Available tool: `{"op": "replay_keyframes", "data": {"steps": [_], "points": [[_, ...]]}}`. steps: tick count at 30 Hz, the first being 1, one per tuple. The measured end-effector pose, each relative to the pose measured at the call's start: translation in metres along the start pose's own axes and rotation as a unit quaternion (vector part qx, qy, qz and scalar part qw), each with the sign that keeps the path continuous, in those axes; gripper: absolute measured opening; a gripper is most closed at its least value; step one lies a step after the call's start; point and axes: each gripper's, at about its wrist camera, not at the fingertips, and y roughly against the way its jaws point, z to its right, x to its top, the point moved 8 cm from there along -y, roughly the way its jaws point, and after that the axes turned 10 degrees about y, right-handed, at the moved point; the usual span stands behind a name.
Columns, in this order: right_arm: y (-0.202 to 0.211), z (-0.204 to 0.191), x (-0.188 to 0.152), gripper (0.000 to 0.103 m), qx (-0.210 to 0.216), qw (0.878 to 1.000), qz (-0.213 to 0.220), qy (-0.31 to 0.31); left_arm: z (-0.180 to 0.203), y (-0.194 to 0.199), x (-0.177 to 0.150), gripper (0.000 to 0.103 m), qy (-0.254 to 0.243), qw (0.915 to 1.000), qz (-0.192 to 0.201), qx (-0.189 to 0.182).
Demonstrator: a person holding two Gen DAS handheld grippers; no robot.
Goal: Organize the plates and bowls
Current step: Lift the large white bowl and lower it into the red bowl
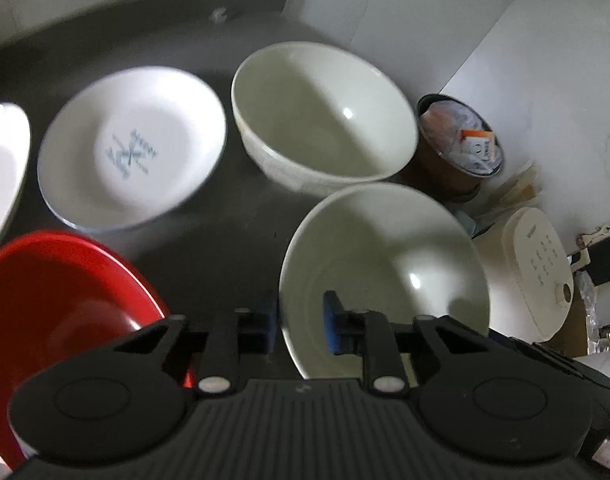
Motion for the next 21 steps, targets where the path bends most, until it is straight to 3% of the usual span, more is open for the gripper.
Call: {"op": "replay_keyframes", "data": {"steps": [4, 10, 21], "points": [[0.003, 0.000, 0.000, 0.013, -0.018, 1.000, 0.006, 0.009, -0.003, -0.006, 0.000, 0.011, 0.009, 0.9999, 0.007, 0.009], [0.021, 0.000, 0.003, 0.013, -0.012, 0.999, 0.027, 0.025, -0.003, 0.007, -0.008, 0.011, 0.021, 0.9998, 0.001, 0.001], [0.060, -0.030, 0.014, 0.013, 0.000, 0.997, 0.067, 0.044, -0.014, 0.060, -0.001, 0.011, 0.034, 0.9979, 0.051, -0.019]]}}
